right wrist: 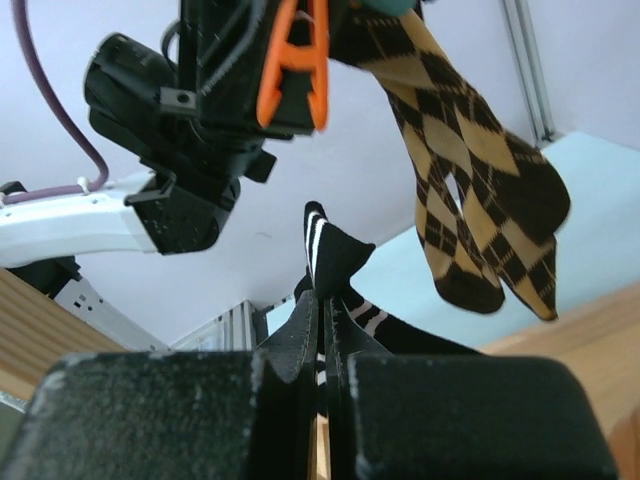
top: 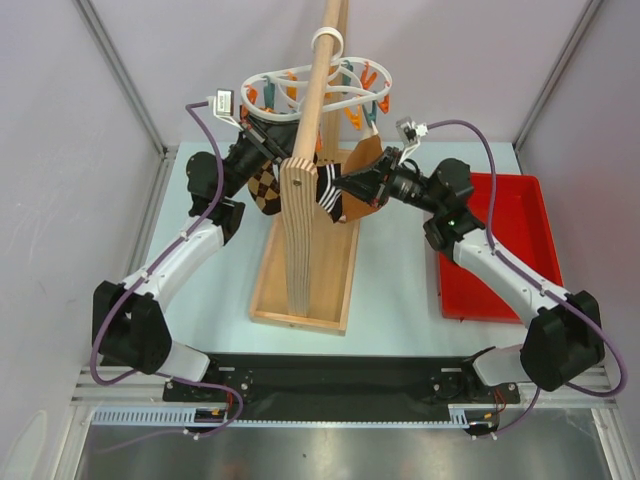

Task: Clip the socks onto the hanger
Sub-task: Clamp the sock onto the hanger.

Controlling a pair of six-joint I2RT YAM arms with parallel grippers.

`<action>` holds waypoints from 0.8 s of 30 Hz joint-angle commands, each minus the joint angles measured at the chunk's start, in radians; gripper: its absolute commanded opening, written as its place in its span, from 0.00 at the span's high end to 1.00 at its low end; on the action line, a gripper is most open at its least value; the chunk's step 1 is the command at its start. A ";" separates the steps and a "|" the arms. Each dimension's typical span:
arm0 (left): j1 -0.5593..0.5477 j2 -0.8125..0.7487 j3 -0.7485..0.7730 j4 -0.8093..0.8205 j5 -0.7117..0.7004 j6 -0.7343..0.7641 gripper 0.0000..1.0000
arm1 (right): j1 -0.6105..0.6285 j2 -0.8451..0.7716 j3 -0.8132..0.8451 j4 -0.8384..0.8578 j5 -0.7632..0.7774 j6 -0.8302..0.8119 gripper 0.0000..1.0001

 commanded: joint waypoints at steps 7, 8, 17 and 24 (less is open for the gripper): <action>-0.013 -0.022 -0.005 -0.010 0.052 0.009 1.00 | 0.014 0.050 0.139 0.068 -0.029 0.028 1.00; -0.013 -0.021 -0.005 -0.011 0.051 0.010 1.00 | 0.013 0.050 0.142 0.070 -0.029 0.029 1.00; -0.013 -0.030 -0.008 -0.024 0.061 0.021 1.00 | 0.026 0.073 0.166 0.074 -0.017 0.043 1.00; -0.013 -0.033 -0.011 -0.025 0.061 0.024 1.00 | 0.025 0.103 0.198 0.078 0.000 0.061 1.00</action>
